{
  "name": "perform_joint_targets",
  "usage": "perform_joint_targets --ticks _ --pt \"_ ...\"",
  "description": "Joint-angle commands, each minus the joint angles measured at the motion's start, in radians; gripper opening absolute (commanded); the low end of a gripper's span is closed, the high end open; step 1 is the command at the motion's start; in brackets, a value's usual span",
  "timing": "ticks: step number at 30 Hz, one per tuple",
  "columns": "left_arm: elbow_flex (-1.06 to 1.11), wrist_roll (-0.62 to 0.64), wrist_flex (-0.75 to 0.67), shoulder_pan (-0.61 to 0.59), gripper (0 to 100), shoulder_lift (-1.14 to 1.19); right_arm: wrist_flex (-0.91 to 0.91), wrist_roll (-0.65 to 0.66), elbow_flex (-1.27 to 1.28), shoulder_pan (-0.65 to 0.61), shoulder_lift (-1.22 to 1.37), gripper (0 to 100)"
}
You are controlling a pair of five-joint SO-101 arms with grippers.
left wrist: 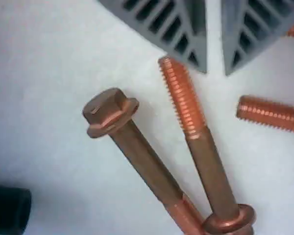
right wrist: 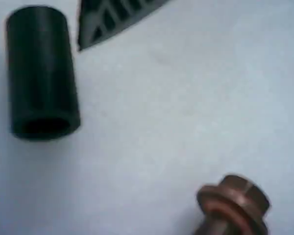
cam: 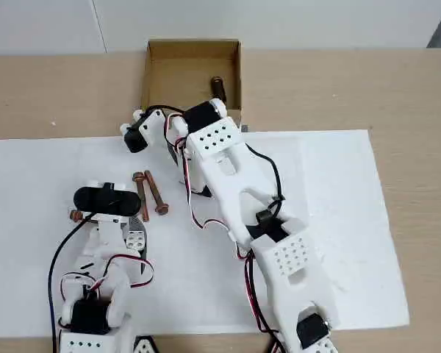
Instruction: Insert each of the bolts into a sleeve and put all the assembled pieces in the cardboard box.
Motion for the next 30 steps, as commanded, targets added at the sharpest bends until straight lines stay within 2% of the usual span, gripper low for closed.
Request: perform_joint_targets --ticks 1,12,14,17,23,30 --pt "-0.005 -0.006 0.0 -0.003 1 -0.011 0.007 0.009 -0.005 -0.008 0.013 14.4" --pt "-0.005 -0.006 0.0 -0.003 1 -0.011 -0.002 0.008 -0.005 -0.001 0.143 13.8" --pt "-0.005 -0.006 0.0 -0.005 1 -0.011 -0.002 0.008 -0.006 -0.001 0.159 10.3" --pt "-0.005 -0.006 0.0 -0.005 1 -0.011 -0.018 0.003 -0.011 -0.001 0.166 0.0" --pt "-0.005 -0.006 0.0 -0.005 1 -0.011 -0.004 -0.006 -0.072 0.013 0.159 0.6" --pt "-0.005 -0.008 0.0 -0.005 1 -0.011 0.007 -0.12 -0.166 0.076 -0.027 0.3"
